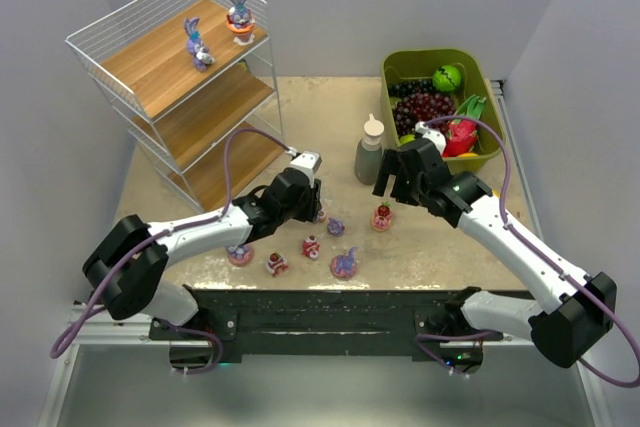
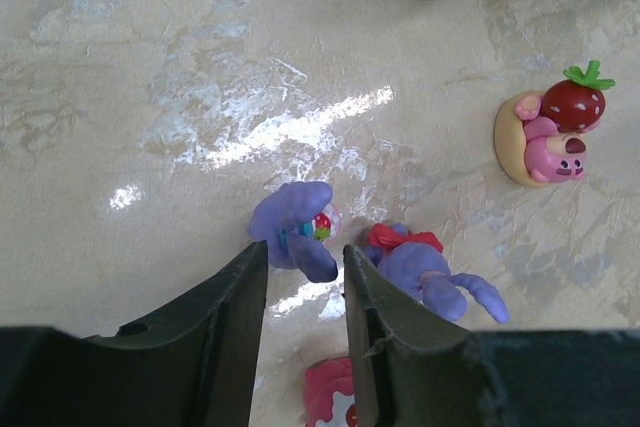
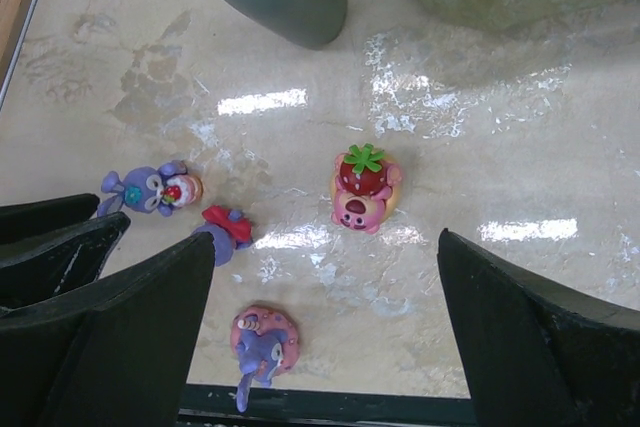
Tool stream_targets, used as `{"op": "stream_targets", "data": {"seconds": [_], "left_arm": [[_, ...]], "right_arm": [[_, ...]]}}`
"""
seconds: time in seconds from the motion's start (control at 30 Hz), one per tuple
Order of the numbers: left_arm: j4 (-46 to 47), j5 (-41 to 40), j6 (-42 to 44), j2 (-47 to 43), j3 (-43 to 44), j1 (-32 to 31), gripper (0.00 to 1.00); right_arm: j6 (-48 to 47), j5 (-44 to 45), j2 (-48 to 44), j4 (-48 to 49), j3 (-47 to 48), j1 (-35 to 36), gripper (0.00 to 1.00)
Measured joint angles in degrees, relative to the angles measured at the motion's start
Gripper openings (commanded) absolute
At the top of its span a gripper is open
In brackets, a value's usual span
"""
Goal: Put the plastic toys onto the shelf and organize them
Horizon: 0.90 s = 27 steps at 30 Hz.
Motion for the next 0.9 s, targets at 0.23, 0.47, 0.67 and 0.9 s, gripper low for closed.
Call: {"op": "stream_targets", "data": {"seconds": [0.23,0.47,0.67,0.9], "left_arm": [[0.09,-0.39,0.15,0.48,0.0,-0.02,0.09],[-1.66,-3.67,1.14,0.37,0.2,-0.33,0.0],[-7.93,-7.72,4.35,-2.93,3.34,-0.33,0.0],[-17.07,-11.54,10.6,-8.33,16.11,-0.33,0.0]], "right_arm": [[-0.02,0.0,0.0,0.0,0.0,-0.11,0.96],[-0.2,0.0,0.0,0.04,0.0,-0.39,0.96],[-0.61,-0.04,0.15,0.92,0.0,-0.83,0.96],[-2.32,-0.85,1.68,3.43,0.15,-1.03,0.96]]}}
